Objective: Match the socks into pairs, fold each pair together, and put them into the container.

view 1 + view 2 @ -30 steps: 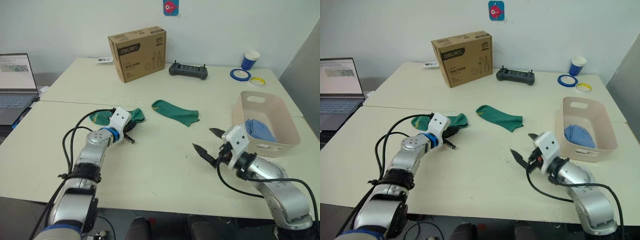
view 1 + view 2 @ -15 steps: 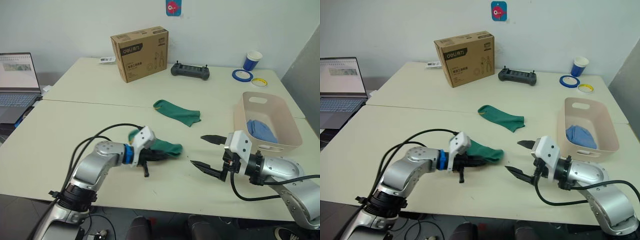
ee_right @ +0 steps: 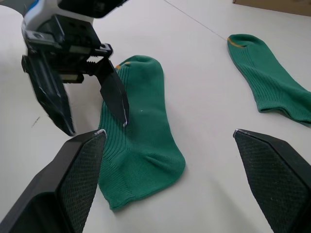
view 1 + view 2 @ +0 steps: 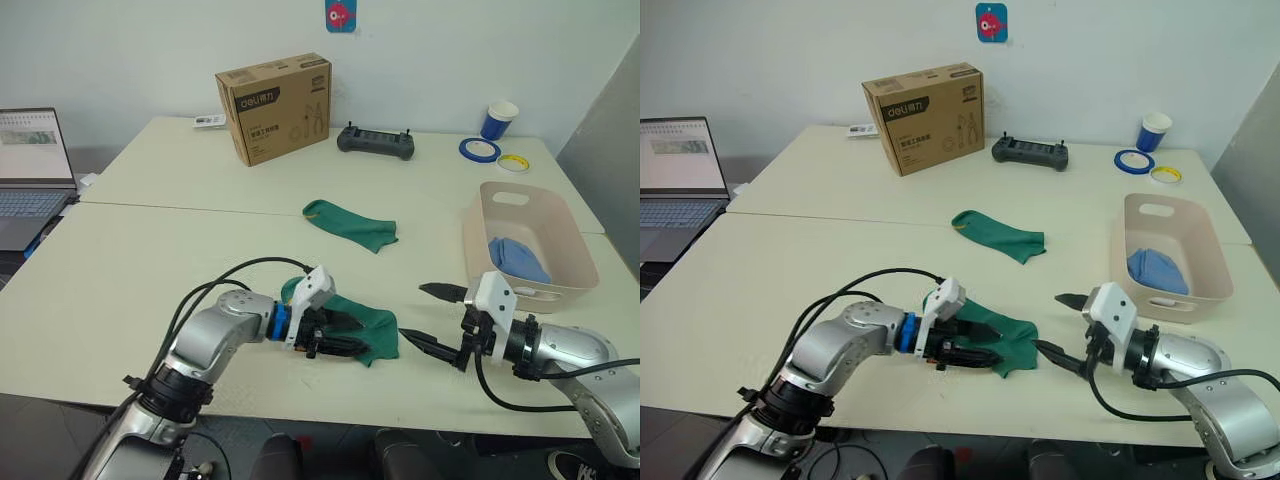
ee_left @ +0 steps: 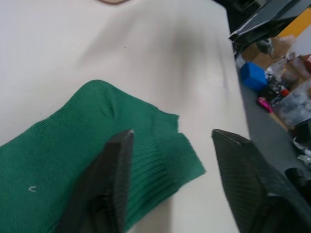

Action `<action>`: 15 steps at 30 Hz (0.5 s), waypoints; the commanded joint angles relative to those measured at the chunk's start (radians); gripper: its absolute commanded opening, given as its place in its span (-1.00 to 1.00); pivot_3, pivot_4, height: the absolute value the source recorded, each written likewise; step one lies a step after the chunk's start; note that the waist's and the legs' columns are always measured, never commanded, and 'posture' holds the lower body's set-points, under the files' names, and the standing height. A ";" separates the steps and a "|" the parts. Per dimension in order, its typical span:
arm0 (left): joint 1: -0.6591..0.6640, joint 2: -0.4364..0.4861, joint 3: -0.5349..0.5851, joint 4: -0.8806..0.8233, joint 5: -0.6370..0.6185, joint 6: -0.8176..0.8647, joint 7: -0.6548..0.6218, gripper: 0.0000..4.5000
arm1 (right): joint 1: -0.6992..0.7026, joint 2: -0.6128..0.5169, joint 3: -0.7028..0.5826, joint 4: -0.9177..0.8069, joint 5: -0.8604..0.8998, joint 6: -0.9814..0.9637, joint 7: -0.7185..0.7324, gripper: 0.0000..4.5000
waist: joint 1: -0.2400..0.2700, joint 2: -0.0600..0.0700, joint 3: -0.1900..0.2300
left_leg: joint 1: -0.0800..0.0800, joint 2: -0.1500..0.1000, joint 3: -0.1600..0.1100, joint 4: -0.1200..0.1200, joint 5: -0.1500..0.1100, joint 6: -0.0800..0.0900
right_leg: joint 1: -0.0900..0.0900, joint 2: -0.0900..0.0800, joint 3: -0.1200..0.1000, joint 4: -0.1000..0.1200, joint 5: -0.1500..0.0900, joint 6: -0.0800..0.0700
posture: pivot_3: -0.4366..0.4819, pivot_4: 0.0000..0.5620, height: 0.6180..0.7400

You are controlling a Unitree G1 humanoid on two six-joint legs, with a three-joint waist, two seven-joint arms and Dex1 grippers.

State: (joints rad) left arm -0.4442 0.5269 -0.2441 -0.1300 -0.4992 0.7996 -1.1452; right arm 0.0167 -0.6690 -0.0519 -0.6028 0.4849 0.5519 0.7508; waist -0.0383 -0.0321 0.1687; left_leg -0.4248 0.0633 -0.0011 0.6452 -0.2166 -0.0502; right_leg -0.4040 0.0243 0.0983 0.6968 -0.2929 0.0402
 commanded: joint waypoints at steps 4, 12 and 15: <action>-0.125 0.032 0.161 0.324 0.141 -0.358 0.090 0.98 | 0.075 0.010 0.053 -0.011 -0.080 0.010 -0.082 1.00 | 0.003 0.000 0.000 | 0.000 0.000 0.000 0.000 0.000 0.000 | 0.000 0.000 0.000 0.000 0.000 0.000 | -0.05 -0.47 1.00; -0.186 -0.037 0.130 0.585 0.293 -0.582 0.151 0.98 | 0.019 0.100 0.158 0.009 -0.132 0.087 -0.178 1.00 | 0.006 -0.001 0.001 | -0.001 0.000 0.001 0.000 0.000 0.000 | -0.001 0.000 0.000 -0.001 0.000 0.000 | -0.05 -0.47 1.00; -0.193 -0.017 0.100 0.652 0.350 -0.595 0.142 0.98 | 0.005 0.111 0.188 0.046 -0.161 0.105 -0.183 1.00 | 0.006 -0.001 0.001 | -0.001 0.000 0.000 0.000 0.000 0.000 | -0.001 0.000 0.000 0.000 0.000 0.000 | -0.05 -0.47 1.00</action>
State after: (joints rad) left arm -0.6194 0.4912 -0.1353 0.5109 -0.1751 0.2222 -0.9947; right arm 0.0257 -0.5584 0.1268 -0.5591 0.3326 0.6505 0.5760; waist -0.0320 -0.0333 0.1693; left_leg -0.4258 0.0634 -0.0010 0.6451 -0.2166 -0.0501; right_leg -0.4048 0.0248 0.0979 0.6964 -0.2928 0.0399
